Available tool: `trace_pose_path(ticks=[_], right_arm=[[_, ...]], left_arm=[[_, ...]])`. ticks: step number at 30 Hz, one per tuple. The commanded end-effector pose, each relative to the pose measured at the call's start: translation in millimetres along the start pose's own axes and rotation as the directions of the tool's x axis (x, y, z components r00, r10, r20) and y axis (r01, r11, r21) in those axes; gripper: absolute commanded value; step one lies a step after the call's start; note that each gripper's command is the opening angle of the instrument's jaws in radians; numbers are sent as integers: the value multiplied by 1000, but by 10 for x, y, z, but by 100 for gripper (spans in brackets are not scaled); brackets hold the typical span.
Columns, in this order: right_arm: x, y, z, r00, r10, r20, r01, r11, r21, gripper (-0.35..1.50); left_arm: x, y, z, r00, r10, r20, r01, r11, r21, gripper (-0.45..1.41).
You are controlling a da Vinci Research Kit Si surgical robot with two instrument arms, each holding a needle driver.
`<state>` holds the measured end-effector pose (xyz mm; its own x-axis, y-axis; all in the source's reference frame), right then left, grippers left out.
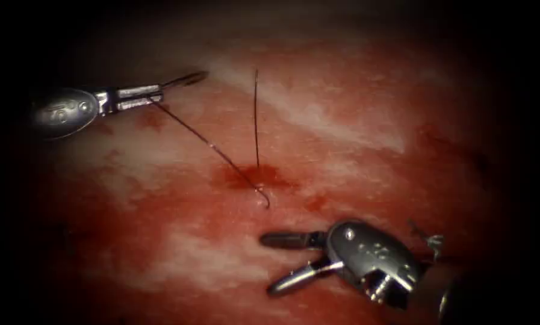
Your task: Wound Closure
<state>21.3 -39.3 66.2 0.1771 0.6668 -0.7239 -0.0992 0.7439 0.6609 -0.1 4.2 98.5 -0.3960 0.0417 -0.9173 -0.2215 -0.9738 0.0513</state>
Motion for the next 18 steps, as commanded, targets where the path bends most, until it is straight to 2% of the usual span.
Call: trace_pose_path(ticks=[1, 3, 5, 6, 7, 12, 15, 18], right_arm=[[-5, 3, -1, 1000, -1, 0, 1, 1000, -6, 108], [-4, 4, -8, 1000, 1, -2, -1, 1000, -3, 93], [-5, 5, -17, 1000, -10, 1, 10, 1000, -4, 46], [-4, 6, -21, 1000, -26, 4, 26, 1000, -11, -10], [-3, 7, -24, 999, -42, 5, 42, 999, -12, -35], [19, 42, -34, 990, -138, -36, 135, 989, -68, -35], [24, 53, -30, 987, -153, -43, 149, 985, -84, -35], [28, 76, -12, 982, -180, -56, 174, 979, -103, -35]], left_arm=[[0, 3, 6, 1000, 0, 7, 1, 1000, -14, -45], [9, 8, 3, 999, -7, 33, 8, 1000, -22, -45], [19, 15, 1, 997, -6, 77, 8, 1000, -22, -45], [25, 20, -1, 993, -3, 119, 6, 1000, -26, -45], [29, 23, -2, 989, 5, 149, -1, 1000, -28, -45], [52, 41, 0, 941, 32, 337, -35, 999, 2, -45], [57, 44, 4, 933, 32, 358, -36, 999, 4, -45], [63, 46, 17, 928, 27, 371, -33, 999, 11, -45]])
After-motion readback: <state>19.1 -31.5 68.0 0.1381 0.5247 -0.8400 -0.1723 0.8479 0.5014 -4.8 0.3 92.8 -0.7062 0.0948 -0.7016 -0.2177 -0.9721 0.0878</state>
